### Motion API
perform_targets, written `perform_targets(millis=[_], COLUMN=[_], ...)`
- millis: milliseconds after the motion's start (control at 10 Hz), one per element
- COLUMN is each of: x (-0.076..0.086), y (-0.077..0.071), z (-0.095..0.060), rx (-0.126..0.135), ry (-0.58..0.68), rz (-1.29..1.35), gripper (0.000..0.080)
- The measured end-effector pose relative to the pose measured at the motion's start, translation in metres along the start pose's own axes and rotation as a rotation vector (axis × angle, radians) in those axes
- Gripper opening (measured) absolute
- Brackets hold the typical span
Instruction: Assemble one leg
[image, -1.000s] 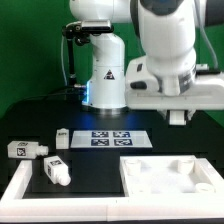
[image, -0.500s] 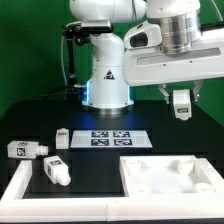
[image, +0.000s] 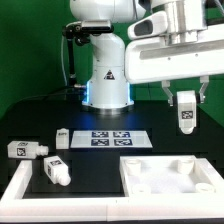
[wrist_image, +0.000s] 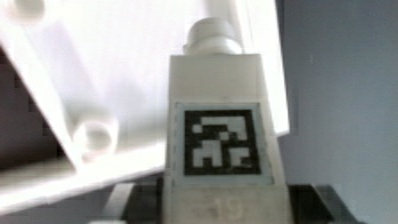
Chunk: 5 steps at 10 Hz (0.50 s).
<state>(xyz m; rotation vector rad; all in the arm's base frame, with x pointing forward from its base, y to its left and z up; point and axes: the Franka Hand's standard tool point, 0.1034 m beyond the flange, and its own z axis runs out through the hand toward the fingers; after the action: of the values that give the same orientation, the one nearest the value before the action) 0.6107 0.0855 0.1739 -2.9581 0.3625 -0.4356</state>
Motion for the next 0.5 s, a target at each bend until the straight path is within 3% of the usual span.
perform_targets(millis=[100,500], x=[0.0009,-0.0005], y=[-0.0088,-0.015], z=[-0.0009,0.0028], rx=[0.013,0.046], ry=[0.058,0.308], rz=[-0.002,-0.034], gripper=[0.0285,0.0285])
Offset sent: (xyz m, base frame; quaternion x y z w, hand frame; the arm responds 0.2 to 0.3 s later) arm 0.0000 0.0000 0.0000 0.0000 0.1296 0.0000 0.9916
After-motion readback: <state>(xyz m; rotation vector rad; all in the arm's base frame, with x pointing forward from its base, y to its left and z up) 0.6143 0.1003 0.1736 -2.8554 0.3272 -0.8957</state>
